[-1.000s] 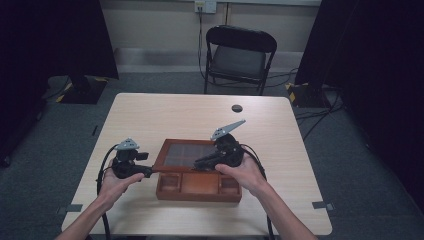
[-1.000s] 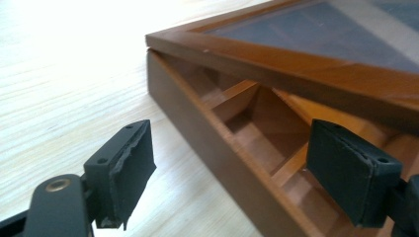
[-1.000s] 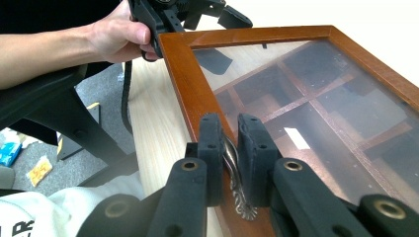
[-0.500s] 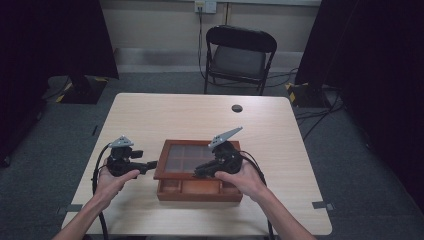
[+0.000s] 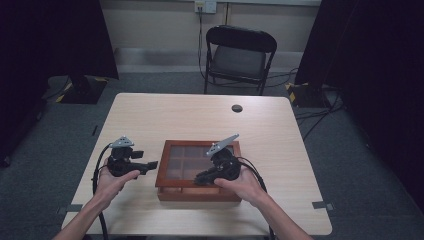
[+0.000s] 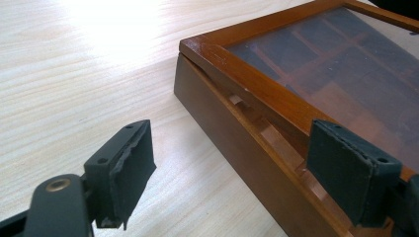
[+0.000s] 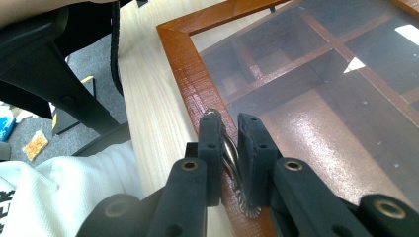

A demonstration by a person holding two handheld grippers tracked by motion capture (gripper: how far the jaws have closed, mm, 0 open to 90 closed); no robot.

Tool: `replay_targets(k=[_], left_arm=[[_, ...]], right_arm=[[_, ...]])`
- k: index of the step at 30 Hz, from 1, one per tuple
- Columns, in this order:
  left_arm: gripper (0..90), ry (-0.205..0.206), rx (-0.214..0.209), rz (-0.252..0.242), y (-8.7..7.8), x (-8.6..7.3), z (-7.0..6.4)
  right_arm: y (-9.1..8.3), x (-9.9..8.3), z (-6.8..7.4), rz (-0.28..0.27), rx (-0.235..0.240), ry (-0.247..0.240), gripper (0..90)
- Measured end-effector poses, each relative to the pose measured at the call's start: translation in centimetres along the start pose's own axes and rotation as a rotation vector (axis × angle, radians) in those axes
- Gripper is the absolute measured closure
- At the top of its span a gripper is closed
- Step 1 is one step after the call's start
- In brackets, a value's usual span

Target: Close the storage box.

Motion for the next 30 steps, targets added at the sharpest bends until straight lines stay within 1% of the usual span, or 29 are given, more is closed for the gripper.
replay_targets(k=[4,7,10,12,14,15,16,18,19,24,27,28,30], left_arm=[[18.2,0.002,-0.001,0.002,0.1,0.0,0.0],[18.2,0.002,-0.001,0.004,0.1,-0.1,-0.1],[18.2,0.005,-0.001,0.008,0.1,-0.1,0.0],[18.2,-0.001,-0.003,0.008,0.1,-0.1,-0.1],[18.2,0.001,-0.006,0.011,0.2,-0.1,-0.1],[18.2,0.003,-0.004,0.016,0.2,-0.2,-0.1],[18.2,0.003,-0.004,0.019,0.3,-0.2,-0.1],[18.2,0.001,-0.008,0.022,0.3,-0.3,-0.1],[18.2,0.007,-0.010,0.026,0.3,-0.3,-0.1],[18.2,0.002,-0.010,0.031,0.5,-0.3,-0.1],[18.2,0.007,-0.007,0.039,0.6,-0.4,-0.1],[18.2,0.008,-0.008,0.039,0.7,-0.4,-0.1],[18.2,0.005,-0.007,0.043,0.8,-0.4,-0.2]], right_arm=[[0.4,-0.5,-0.1,0.007,0.005,0.002,81.3],[1.0,-1.0,-0.2,0.034,0.000,0.005,81.3],[1.2,-1.1,-0.2,0.042,0.000,0.002,81.4],[1.3,-1.2,-0.2,0.047,-0.007,0.000,81.4],[1.4,-1.4,-0.2,0.048,-0.004,0.003,81.4],[1.6,-1.6,-0.3,0.056,-0.007,0.011,81.5],[1.7,-1.8,-0.3,0.059,-0.002,0.010,81.4],[1.9,-2.0,-0.4,0.070,-0.007,0.013,81.5],[2.3,-2.3,-0.6,0.079,-0.004,0.016,81.4],[2.4,-2.5,-0.6,0.074,0.002,0.027,81.4],[2.4,-2.5,-0.6,0.068,0.001,0.030,81.4],[2.4,-2.5,-0.6,0.070,-0.006,0.037,81.3],[2.5,-2.5,-0.5,0.063,-0.004,0.047,81.3]])
Point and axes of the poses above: each handheld gripper's, and its own axes: y roughly forward along the jaws, x roughly out of its top, z roughly to its left, the point moved 5 cm from there along y, roughly forward along the jaws, and after that the axes turned 3 degrees about -z, right-handed, at the moved point
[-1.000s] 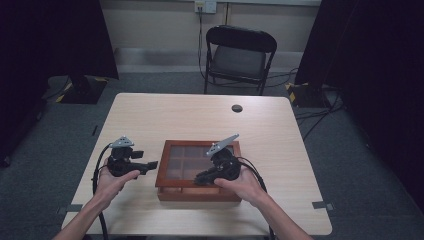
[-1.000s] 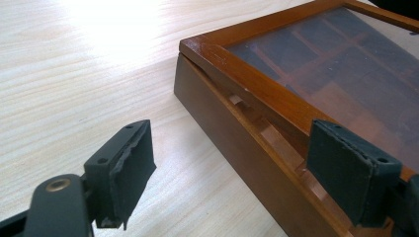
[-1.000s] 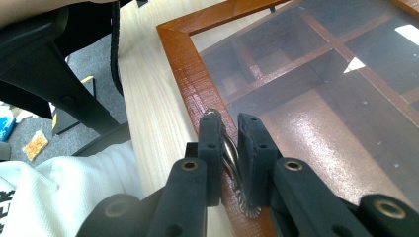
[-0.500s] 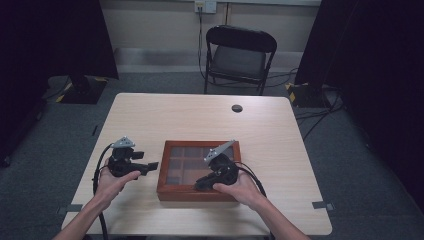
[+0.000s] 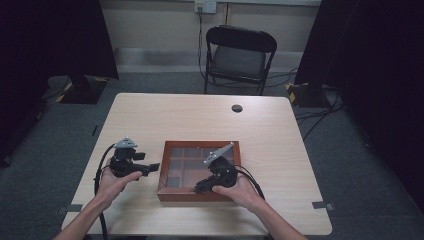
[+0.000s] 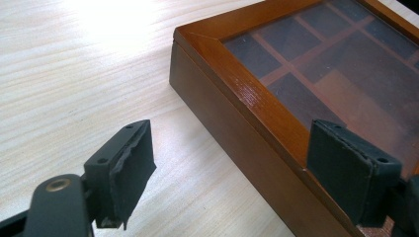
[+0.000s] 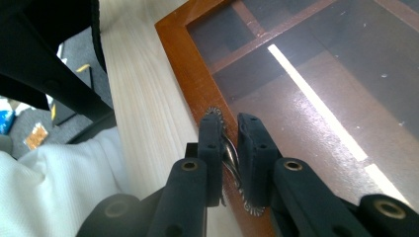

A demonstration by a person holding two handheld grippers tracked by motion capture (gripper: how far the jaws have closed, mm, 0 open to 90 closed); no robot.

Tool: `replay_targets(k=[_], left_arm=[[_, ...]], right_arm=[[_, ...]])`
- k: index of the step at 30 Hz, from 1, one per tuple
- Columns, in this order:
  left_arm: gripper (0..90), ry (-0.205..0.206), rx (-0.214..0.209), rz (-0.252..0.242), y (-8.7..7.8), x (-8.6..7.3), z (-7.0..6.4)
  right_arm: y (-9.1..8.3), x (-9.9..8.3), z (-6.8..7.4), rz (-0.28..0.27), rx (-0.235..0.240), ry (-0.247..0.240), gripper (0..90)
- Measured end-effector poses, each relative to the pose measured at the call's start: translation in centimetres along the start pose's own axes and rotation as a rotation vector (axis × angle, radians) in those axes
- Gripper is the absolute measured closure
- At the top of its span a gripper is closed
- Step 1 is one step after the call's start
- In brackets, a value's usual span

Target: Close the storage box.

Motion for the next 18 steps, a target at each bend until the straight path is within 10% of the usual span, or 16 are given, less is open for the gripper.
replay_targets(k=[8,18], left_arm=[[18.2,-0.002,0.004,0.007,0.1,0.0,0.1],[18.0,-0.009,0.010,0.015,-0.3,-0.3,0.6]], right_arm=[[0.4,0.3,0.3,-0.008,-0.001,-0.002,81.0],[-3.7,0.7,-2.1,-0.197,-0.184,0.110,37.0]])
Point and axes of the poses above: each handheld gripper's, and its own axes: y roughly forward along the jaws, x roughly out of its top, z roughly to its left, the point moved 5 cm from there along y, roughly forward along the jaws, and after that the axes turned 3 degrees about -z, right-handed, at the moved point
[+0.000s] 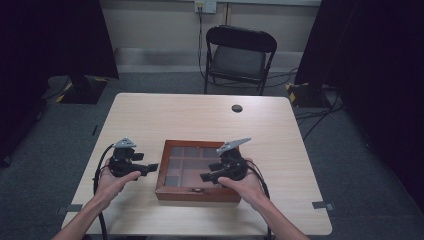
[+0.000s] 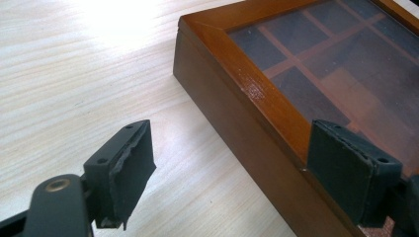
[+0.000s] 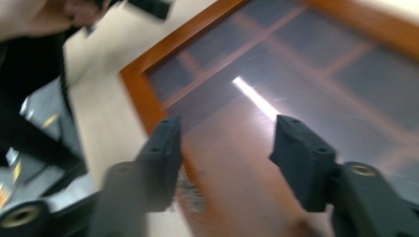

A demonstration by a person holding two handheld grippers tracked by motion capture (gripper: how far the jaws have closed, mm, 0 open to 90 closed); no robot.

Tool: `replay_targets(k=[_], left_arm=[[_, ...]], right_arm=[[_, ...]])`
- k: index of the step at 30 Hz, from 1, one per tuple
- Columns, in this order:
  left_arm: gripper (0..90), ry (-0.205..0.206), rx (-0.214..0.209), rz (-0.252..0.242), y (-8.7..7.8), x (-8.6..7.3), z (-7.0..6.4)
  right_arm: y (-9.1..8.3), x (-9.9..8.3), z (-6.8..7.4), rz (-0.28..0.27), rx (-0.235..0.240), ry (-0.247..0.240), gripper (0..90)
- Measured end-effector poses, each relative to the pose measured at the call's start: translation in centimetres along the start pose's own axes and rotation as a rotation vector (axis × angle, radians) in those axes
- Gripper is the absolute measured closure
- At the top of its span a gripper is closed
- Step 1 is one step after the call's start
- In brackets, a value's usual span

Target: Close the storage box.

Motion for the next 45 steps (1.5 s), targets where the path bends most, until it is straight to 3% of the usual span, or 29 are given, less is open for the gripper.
replay_targets(k=[1,2,3,5,7,8,9,12,13,16,19,20,22,23,24,25,26,27,28,29,30,31,32,33,35,36,39,41,45], left_arm=[[18.0,-0.004,-0.001,0.001,-0.1,0.0,0.1],[17.9,-0.004,-0.001,0.001,-0.1,0.0,0.1],[17.7,-0.011,-0.002,-0.005,-0.3,0.0,0.2],[17.3,-0.004,-0.004,-0.004,-0.4,-0.1,0.3],[16.8,-0.019,0.032,0.008,-0.4,-0.2,0.7],[16.8,-0.019,0.032,0.008,-0.4,-0.2,0.7],[16.7,-0.035,0.035,0.011,-0.4,-0.4,1.0],[16.6,-0.056,0.014,0.016,-0.5,-0.7,1.2],[16.2,-0.063,0.021,0.037,-0.4,-1.0,1.3],[16.1,-0.057,0.038,0.044,-0.7,-1.3,1.9],[16.1,-0.041,0.073,0.063,-1.0,-1.6,2.7],[16.1,-0.041,0.073,0.063,-1.0,-1.6,2.7],[16.1,-0.028,0.090,0.090,-1.2,-2.2,3.4],[16.1,-0.030,0.098,0.103,-1.3,-2.5,3.8],[16.1,-0.031,0.088,0.109,-1.4,-2.9,4.1],[16.1,-0.040,0.076,0.132,-1.6,-3.4,4.6],[16.1,-0.044,0.098,0.143,-1.6,-3.6,4.9],[16.1,-0.048,0.126,0.146,-1.6,-3.8,5.2],[16.1,-0.048,0.126,0.146,-1.6,-3.8,5.2],[16.1,-0.023,0.216,0.158,-1.5,-4.1,5.7],[16.1,-0.010,0.243,0.162,-1.4,-4.3,5.9],[16.1,-0.010,0.243,0.162,-1.4,-4.3,5.9],[16.2,0.001,0.275,0.166,-1.1,-4.6,6.2],[16.1,0.000,0.287,0.176,-0.8,-4.8,6.3],[16.1,-0.004,0.293,0.188,-0.5,-5.0,6.5],[10.1,0.003,0.313,0.158,-0.2,-5.2,6.7],[5.6,0.013,0.316,0.118,0.2,-5.4,6.7],[0.0,0.019,0.312,0.021,0.6,-5.8,6.6],[0.0,0.018,0.312,0.021,0.6,-5.8,6.6]], right_arm=[[-1.2,-0.1,-1.2,-0.042,-0.059,0.026,31.5],[-1.2,-0.1,-1.2,-0.042,-0.059,0.026,31.5],[-2.4,-0.4,-2.4,-0.077,-0.100,0.067,22.7],[-3.0,-0.7,-3.0,-0.090,-0.122,0.086,20.7],[-4.5,-1.6,-4.8,-0.124,-0.184,0.128,14.4],[-4.5,-1.6,-4.8,-0.124,-0.184,0.128,14.4],[-5.4,-2.3,-6.0,-0.128,-0.230,0.144,14.7],[-6.3,-3.2,-7.0,-0.129,-0.263,0.178,14.7],[-7.1,-4.3,-7.9,-0.120,-0.305,0.196,14.7],[-8.4,-6.3,-9.2,-0.108,-0.333,0.234,14.7],[-9.5,-8.1,-10.8,-0.091,-0.404,0.275,14.7],[-9.5,-8.1,-10.8,-0.091,-0.404,0.275,14.7],[-10.2,-9.3,-11.8,-0.078,-0.473,0.302,14.7],[-10.6,-10.5,-12.7,-0.054,-0.521,0.331,14.7],[-10.6,-10.5,-12.7,-0.054,-0.521,0.331,14.7],[-10.8,-11.6,-13.5,-0.014,-0.546,0.343,14.7],[-10.7,-12.0,-14.0,0.005,-0.556,0.355,14.7],[-10.6,-12.3,-14.4,0.020,-0.556,0.360,14.9],[-10.6,-12.3,-14.4,0.020,-0.556,0.360,14.9],[-10.3,-12.6,-15.0,0.034,-0.576,0.348,14.9],[-10.2,-12.7,-15.2,0.029,-0.607,0.355,14.9],[-10.2,-12.7,-15.2,0.029,-0.607,0.355,14.9],[-9.9,-13.0,-15.6,0.021,-0.661,0.346,14.9],[-9.8,-13.1,-15.7,0.016,-0.672,0.341,14.1],[-9.7,-13.2,-15.9,0.002,-0.698,0.322,14.4],[-9.8,-13.5,-16.1,-0.002,-0.751,0.318,14.3],[-9.7,-13.6,-16.2,-0.027,-0.780,0.325,10.7],[-9.2,-14.0,-16.3,-0.107,-0.778,0.274,4.1],[-9.1,-14.0,-16.3,-0.101,-0.774,0.272,2.7]])
Point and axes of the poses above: each handheld gripper's, and its own axes: y roughly forward along the jaws, x roughly out of its top, z roughly to its left, the point moved 5 cm from there along y, roughly forward along the jaws, and after that the axes turned 3 degrees about -z, right-handed, at the moved point
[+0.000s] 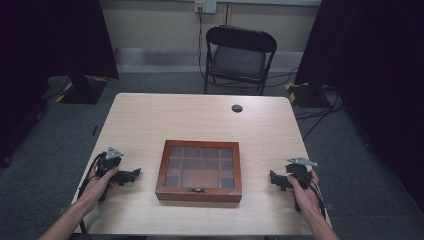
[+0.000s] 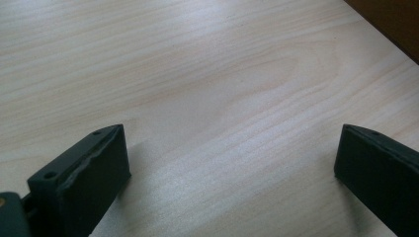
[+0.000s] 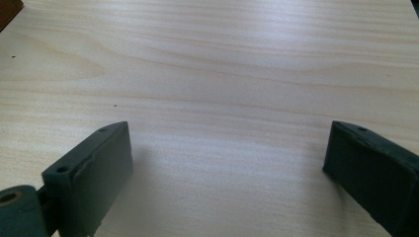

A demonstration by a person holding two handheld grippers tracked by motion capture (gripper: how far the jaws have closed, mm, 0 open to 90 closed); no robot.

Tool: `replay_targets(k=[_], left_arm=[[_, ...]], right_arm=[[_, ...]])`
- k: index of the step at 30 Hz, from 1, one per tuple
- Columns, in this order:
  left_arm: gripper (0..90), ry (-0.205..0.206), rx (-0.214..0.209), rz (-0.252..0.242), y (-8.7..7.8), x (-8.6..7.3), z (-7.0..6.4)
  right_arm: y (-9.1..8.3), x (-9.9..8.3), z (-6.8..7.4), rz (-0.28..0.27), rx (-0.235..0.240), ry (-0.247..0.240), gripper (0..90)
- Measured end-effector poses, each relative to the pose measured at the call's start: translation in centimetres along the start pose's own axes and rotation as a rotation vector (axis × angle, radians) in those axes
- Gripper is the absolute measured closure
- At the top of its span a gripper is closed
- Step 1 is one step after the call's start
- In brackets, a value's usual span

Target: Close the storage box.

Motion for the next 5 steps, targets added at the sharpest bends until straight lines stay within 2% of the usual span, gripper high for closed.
replay_targets(k=[5], left_arm=[[0.0,0.012,0.000,0.005,-0.04,-0.01,0.08]], right_arm=[[0.11,0.04,0.06,0.008,0.005,-0.007,0.0]])
Point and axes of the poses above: each handheld gripper's, and its own axes: y roughly forward along the jaws, x roughly out of its top, z roughly to its left, the point moved 5 cm from there along y, roughly forward along the jaws, and after that the axes turned 3 degrees about -z, right-handed, at the moved point
